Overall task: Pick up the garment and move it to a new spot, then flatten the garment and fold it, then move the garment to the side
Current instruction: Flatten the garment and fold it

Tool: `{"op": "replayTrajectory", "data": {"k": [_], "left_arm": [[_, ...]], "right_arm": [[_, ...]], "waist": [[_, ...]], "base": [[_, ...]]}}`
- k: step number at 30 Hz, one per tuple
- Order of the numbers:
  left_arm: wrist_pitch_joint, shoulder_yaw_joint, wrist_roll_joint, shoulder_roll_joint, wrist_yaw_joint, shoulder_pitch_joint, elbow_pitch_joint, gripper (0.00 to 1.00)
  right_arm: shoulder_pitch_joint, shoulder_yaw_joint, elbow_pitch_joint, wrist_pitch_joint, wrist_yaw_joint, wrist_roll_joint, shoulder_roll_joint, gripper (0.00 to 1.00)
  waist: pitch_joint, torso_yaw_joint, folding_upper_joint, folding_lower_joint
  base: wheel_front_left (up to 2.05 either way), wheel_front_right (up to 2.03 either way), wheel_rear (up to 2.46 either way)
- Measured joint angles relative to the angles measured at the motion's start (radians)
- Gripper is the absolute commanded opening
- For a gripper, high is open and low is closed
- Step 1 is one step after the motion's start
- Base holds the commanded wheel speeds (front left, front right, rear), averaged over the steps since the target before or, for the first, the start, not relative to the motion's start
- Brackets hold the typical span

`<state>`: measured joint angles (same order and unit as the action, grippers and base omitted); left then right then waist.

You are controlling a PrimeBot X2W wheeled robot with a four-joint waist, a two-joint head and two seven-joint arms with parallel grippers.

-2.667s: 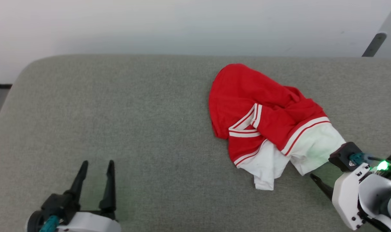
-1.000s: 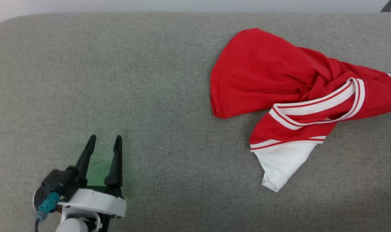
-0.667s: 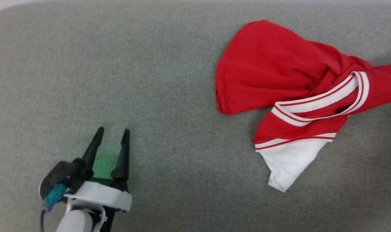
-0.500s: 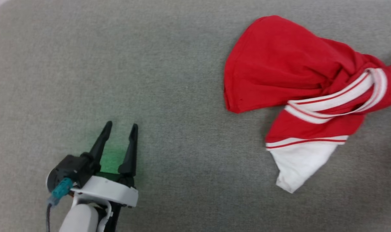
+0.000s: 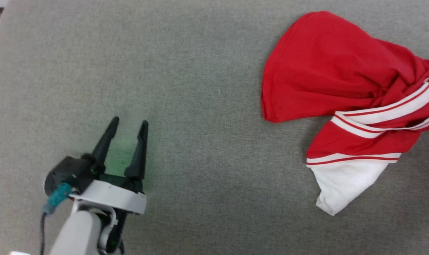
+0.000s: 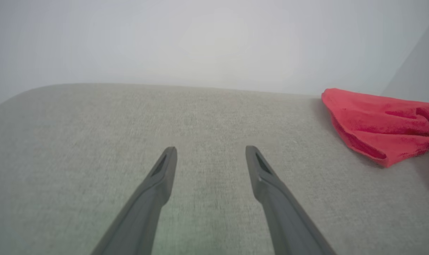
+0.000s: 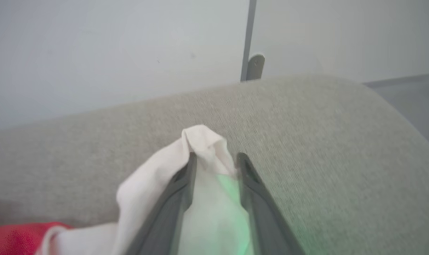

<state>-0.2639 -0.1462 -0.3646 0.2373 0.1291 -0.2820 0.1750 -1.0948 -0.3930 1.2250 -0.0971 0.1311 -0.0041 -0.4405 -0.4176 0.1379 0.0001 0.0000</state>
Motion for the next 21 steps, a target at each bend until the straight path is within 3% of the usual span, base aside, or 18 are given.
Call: {"op": "replayTrajectory", "data": {"k": [4,10,16,21], "left_arm": [[0.000,-0.031,-0.016,0.075,0.000,-0.032,-0.006,1.00],[0.052,-0.114,-0.081,0.219,0.000,-0.119,-0.020,1.00],[0.357,-0.278,-0.269,0.338,0.000,-0.239,-0.118,1.00],[0.695,-0.407,-0.498,0.390,0.000,-0.360,-0.179,1.00]], "right_arm": [[0.006,0.096,-0.045,-0.090,0.000,0.014,0.039,1.00],[0.118,0.302,-0.222,-0.150,0.000,0.180,0.112,1.00],[0.395,0.522,-0.602,-0.160,0.000,0.385,0.104,1.00],[0.612,0.543,-0.884,-0.146,0.000,0.433,0.096,1.00]], "waist": [[0.027,-0.017,0.0000,0.0000],[0.076,-0.059,0.0000,0.0000],[0.123,-0.116,0.0000,0.0000],[0.152,-0.172,0.0000,0.0000]], "base": [[0.00,0.00,0.00],[0.00,0.00,0.00],[0.00,0.00,0.00],[0.00,0.00,0.00]]}}
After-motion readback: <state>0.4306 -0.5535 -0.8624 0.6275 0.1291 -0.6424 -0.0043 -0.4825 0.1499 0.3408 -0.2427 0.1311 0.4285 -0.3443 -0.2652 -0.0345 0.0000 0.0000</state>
